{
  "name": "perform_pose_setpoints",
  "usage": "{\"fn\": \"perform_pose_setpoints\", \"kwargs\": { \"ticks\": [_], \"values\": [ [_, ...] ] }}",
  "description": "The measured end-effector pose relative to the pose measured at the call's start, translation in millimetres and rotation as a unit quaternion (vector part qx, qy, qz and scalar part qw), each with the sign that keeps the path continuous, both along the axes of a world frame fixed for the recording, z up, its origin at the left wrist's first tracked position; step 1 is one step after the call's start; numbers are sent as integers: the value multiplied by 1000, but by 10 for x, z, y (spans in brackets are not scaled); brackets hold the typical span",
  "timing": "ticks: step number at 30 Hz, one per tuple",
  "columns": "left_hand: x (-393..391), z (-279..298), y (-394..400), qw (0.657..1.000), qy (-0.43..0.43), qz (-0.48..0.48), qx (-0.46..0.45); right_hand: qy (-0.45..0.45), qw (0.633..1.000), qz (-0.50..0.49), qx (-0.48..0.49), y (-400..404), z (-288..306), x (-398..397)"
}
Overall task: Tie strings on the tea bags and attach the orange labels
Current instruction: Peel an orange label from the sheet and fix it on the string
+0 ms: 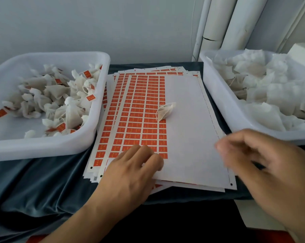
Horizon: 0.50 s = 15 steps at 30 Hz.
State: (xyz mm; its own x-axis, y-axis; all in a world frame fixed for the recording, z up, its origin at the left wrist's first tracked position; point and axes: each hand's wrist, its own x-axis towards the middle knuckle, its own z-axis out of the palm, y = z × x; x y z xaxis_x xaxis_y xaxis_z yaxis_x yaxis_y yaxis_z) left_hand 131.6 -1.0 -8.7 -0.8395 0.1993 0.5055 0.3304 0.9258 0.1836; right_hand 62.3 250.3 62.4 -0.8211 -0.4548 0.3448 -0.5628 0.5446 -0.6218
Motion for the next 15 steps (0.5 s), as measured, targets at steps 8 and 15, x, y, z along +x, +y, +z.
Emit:
{"fn": "perform_pose_setpoints", "kwargs": {
  "ticks": [8,15],
  "values": [
    [-62,139,-76,996,56,49,50,-422,847,307,102,-586,-326,-29],
    [-1,280,-93,998,37,40,35,-559,697,141,-426,-928,-654,-41]
  ]
}}
